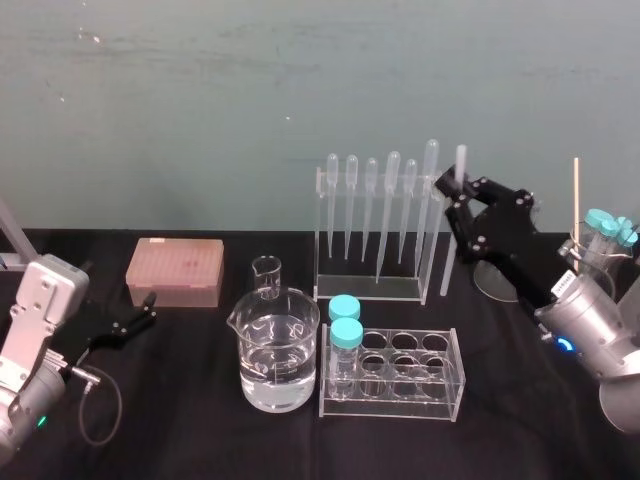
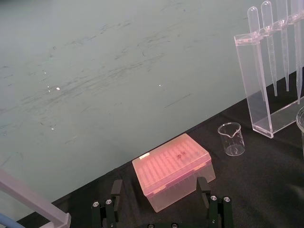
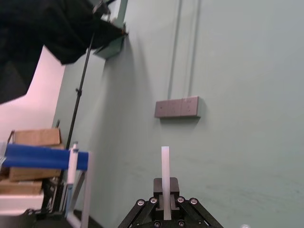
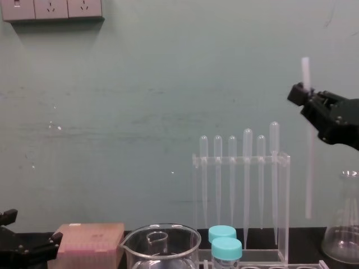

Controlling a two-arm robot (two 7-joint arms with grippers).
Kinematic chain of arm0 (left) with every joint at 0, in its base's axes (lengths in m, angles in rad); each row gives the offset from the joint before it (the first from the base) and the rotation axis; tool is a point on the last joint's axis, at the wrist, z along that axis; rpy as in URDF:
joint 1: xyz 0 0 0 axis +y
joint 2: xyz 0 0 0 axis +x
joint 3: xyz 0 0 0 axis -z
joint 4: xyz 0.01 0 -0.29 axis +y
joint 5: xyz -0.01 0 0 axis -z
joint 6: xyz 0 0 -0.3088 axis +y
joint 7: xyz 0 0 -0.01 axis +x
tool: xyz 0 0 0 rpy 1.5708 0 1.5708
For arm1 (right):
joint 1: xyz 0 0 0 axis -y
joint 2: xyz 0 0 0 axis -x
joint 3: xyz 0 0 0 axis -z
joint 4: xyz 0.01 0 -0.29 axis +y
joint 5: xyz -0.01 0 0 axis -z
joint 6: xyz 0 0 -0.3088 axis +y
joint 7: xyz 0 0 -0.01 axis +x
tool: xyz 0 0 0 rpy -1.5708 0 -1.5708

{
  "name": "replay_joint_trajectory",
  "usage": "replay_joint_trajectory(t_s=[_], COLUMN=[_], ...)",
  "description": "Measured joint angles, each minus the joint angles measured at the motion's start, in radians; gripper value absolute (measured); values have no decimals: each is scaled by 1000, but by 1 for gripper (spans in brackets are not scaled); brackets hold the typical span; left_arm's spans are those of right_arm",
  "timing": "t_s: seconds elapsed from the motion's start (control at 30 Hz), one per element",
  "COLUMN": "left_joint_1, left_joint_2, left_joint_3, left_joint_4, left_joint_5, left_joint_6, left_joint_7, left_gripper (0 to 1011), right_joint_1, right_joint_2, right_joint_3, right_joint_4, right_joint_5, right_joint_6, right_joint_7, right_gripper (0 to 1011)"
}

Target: Pick up the stirring rod with one hand, then place it down.

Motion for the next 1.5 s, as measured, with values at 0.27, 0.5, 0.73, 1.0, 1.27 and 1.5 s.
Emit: replay_joint_trajectory(t_s=[0.27, 0.5, 0.73, 1.0, 1.27, 1.5], left_joint_1=[0, 0, 0, 0, 0, 0], left_joint_2=[0, 0, 0, 0, 0, 0], left_joint_3=[0, 0, 0, 0, 0, 0], left_joint_4=[0, 0, 0, 0, 0, 0], left_joint_5=[0, 0, 0, 0, 0, 0], left_joint_6=[0, 0, 0, 0, 0, 0], left_joint_7=[0, 0, 0, 0, 0, 0], left_gripper=[1000, 1000, 1000, 1000, 1000, 1000], right_joint_1=[-15, -30, -28, -27, -26, -25], right_joint_2=[-8, -4, -5, -5, -5, -5], right_joint_3=[32, 40, 39, 38, 37, 37], right_joint_4=[39, 47, 46, 45, 44, 44], right_joint_5=[67, 75, 75, 74, 74, 74], right_joint_6=[15, 52, 45, 41, 38, 37], right_joint_7=[49, 49, 49, 49, 49, 50], right_gripper=[70, 70, 70, 69, 69, 69])
